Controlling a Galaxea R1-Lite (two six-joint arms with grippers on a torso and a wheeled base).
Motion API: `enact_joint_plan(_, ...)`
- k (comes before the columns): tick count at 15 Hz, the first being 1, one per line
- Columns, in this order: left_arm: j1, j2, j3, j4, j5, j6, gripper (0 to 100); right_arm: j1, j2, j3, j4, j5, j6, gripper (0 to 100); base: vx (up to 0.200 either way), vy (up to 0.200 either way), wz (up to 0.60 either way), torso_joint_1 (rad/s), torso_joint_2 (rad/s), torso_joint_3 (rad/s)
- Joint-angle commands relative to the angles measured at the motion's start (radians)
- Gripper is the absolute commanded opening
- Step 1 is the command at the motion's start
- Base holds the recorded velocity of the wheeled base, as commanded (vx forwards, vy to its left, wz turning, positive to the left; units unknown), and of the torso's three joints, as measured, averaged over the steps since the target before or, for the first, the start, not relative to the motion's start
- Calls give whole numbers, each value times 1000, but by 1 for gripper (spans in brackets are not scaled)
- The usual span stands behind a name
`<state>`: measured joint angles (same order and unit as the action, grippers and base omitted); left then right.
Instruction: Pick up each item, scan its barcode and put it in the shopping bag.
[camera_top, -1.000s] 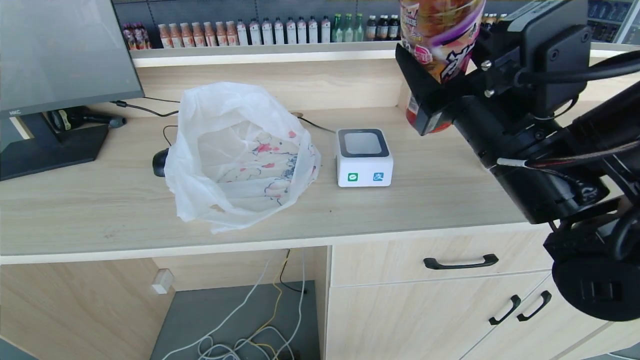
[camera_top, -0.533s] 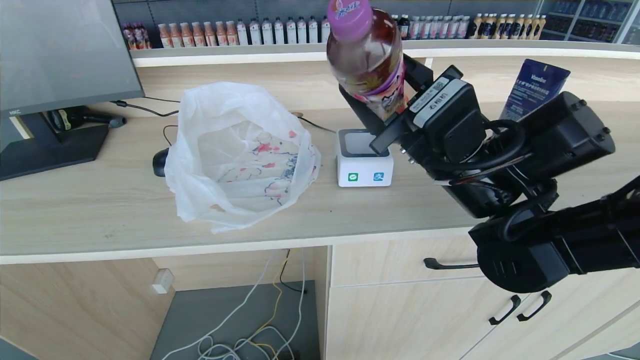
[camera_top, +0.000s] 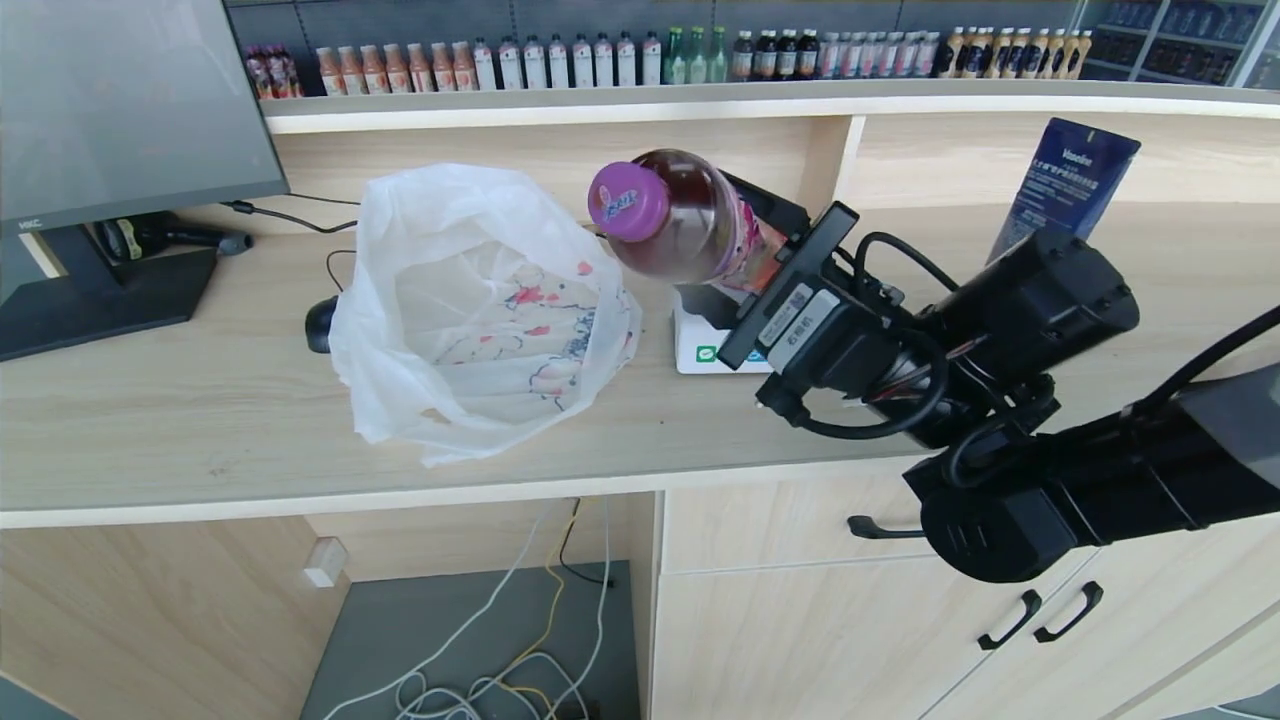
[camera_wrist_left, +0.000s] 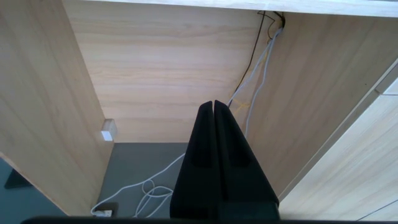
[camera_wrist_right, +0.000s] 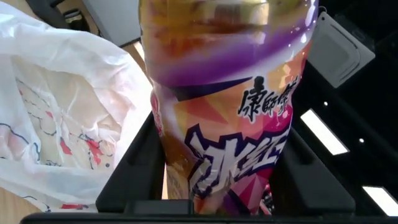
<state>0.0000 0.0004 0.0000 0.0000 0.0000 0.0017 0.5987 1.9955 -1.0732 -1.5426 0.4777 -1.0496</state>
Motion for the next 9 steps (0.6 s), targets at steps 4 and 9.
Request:
enact_joint_plan(4,0,0,0,0,0,0,0,-22,35,1,24,58,-23,0,0,0,0,0,0,0)
enact_joint_plan(9,0,0,0,0,0,0,0,-51,60,-4,24,90,-38,0,0,0,0,0,0,0)
